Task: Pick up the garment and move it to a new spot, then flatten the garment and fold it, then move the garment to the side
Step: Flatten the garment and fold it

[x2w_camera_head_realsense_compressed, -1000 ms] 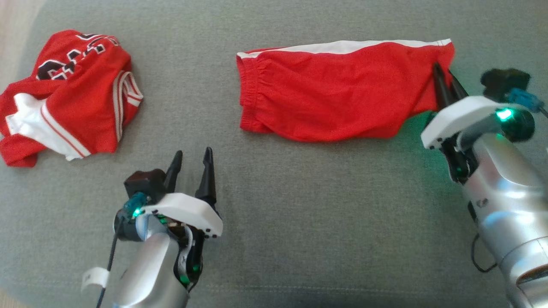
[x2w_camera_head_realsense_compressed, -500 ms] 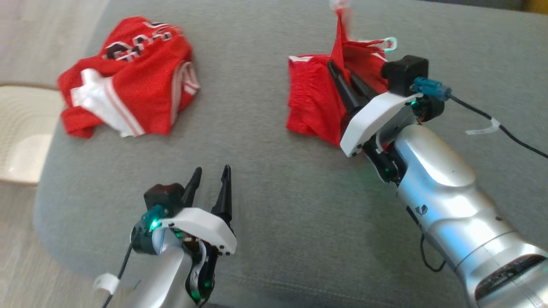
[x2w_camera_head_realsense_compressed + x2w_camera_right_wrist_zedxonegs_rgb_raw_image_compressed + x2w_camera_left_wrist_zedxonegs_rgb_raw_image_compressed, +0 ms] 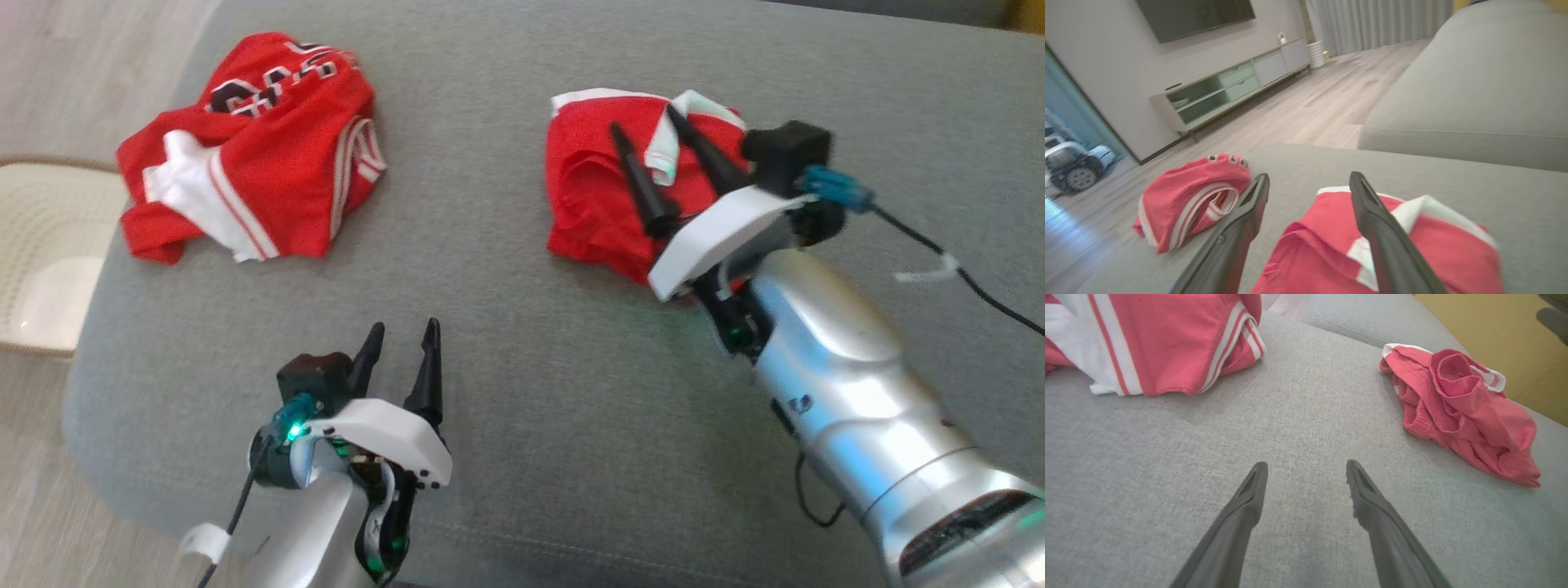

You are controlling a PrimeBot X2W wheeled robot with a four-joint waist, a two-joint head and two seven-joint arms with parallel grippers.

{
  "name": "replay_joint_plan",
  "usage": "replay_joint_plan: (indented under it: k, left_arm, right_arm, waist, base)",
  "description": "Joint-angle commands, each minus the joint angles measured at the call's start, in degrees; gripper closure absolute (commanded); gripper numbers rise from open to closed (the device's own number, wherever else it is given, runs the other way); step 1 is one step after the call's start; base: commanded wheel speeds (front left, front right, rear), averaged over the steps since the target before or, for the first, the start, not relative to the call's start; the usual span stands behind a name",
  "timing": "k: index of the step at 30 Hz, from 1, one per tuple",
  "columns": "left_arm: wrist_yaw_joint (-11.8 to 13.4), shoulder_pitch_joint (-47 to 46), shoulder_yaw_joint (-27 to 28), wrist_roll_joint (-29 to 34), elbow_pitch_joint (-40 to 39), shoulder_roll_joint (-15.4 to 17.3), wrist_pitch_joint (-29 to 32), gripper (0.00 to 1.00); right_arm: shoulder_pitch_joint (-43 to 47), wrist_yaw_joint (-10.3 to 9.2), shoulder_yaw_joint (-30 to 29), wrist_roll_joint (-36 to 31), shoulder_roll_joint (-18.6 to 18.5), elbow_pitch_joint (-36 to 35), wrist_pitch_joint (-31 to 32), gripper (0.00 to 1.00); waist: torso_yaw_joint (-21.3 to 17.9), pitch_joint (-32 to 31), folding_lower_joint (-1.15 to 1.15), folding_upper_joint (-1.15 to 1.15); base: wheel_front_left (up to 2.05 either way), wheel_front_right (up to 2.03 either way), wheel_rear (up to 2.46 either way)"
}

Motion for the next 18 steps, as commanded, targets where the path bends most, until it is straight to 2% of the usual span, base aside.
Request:
replay_joint_plan:
  k: [1,4,9,10,14,18]
  left_arm:
    - [0.24,-0.96,2.58,0.78,-1.69,0.94,-0.32,0.00]
    - [0.54,-0.84,3.64,1.87,-2.11,0.94,-0.32,0.00]
    - [1.08,-0.42,5.63,4.30,-3.21,0.94,-0.32,0.00]
    - [1.08,-0.42,5.63,4.30,-3.21,0.94,-0.32,0.00]
    - [1.33,0.43,7.25,5.87,-3.66,0.94,-0.32,0.00]
    - [1.71,1.61,8.80,7.86,-4.10,0.94,-0.32,0.00]
  right_arm:
    - [0.72,-0.05,-1.70,-1.04,0.26,-1.10,-1.10,0.00]
    - [1.77,-0.05,-7.88,-4.19,-1.31,-1.86,-1.42,0.00]
    - [8.18,-0.05,-20.66,-13.05,-2.48,-8.26,-1.46,0.00]
    - [8.18,-0.05,-20.66,-13.05,-2.48,-8.26,-1.46,0.00]
    - [14.26,-0.05,-28.26,-18.52,-1.30,-12.37,-1.47,0.00]
    - [19.22,-0.05,-32.79,-22.29,0.10,-15.77,-1.47,0.00]
  waist:
    - [-1.64,-0.33,0.00,0.00]
    - [-3.44,-0.53,0.00,0.00]
    - [-5.96,-0.97,0.00,0.00]
    - [-5.96,-0.97,0.00,0.00]
    - [-7.59,-1.75,0.00,0.00]
    - [-8.96,-2.79,0.00,0.00]
  base:
    - [0.00,0.00,0.00]
    - [0.00,0.00,0.00]
    - [0.00,0.00,0.00]
    - [0.00,0.00,0.00]
    - [0.00,0.00,0.00]
    - [0.00,0.00,0.00]
